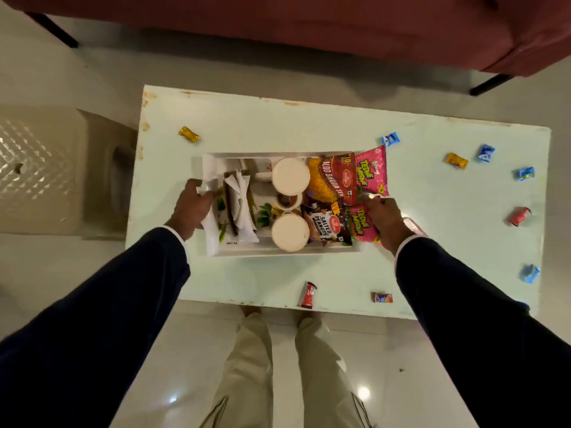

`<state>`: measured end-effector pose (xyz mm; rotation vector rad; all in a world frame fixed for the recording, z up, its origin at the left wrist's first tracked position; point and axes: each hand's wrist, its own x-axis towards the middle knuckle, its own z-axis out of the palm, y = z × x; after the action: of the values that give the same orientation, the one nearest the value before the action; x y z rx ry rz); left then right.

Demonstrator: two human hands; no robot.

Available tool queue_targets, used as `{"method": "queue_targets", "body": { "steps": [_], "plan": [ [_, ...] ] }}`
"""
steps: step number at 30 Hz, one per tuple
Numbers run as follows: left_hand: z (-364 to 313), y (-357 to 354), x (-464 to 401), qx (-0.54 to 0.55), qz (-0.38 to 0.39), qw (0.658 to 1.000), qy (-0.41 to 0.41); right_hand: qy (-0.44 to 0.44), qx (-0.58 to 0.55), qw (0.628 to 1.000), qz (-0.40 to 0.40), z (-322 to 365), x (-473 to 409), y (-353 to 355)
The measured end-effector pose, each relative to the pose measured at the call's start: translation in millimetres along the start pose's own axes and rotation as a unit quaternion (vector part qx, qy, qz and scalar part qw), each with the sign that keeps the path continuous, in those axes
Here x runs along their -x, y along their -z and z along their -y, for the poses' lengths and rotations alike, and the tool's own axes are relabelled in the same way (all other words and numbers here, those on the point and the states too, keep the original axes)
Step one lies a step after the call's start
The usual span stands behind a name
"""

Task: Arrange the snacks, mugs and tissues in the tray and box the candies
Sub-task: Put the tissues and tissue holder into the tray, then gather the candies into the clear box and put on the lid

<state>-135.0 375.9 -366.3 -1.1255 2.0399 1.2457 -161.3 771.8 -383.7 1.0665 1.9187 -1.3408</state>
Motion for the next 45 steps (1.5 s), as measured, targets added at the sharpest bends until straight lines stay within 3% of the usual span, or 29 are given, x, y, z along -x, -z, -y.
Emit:
{"method": "queue_targets", "body": {
  "steps": [6, 19, 23, 28, 30, 35, 40, 45],
  "plan": [
    [-8, -6, -26, -0.074, 0.019, 0.997, -0.012, -0.047, -0.048, 0.998, -0.004, -23, 4, -5],
    [5, -8, -38, -0.058, 0.036, 0.997, -0.044, 0.018, 0.019, 0.999, -0.029, -21, 18, -7],
    [16, -3, -25, -0.077, 0.005, 0.992, -0.102, 0.077, 0.106, 0.982, -0.138, -15, 38, -9],
    [42, 24, 12, -0.086, -0.033, 0.978, -0.185, 0.253, 0.224, 0.898, -0.282, -14, 76, -21],
    [56, 36, 29, -0.096, -0.048, 0.976, -0.191, 0.312, 0.248, 0.88, -0.257, -16, 92, -33],
    [106, 61, 65, -0.161, -0.051, 0.965, -0.198, 0.439, 0.267, 0.855, -0.07, -33, 134, -89],
    [129, 56, 91, -0.154, 0.013, 0.955, -0.254, 0.41, 0.228, 0.883, -0.032, -46, 163, -130],
    [106, 14, 104, -0.149, 0.097, 0.931, -0.317, 0.365, 0.214, 0.905, -0.045, -65, 175, -113]
  ]
}}
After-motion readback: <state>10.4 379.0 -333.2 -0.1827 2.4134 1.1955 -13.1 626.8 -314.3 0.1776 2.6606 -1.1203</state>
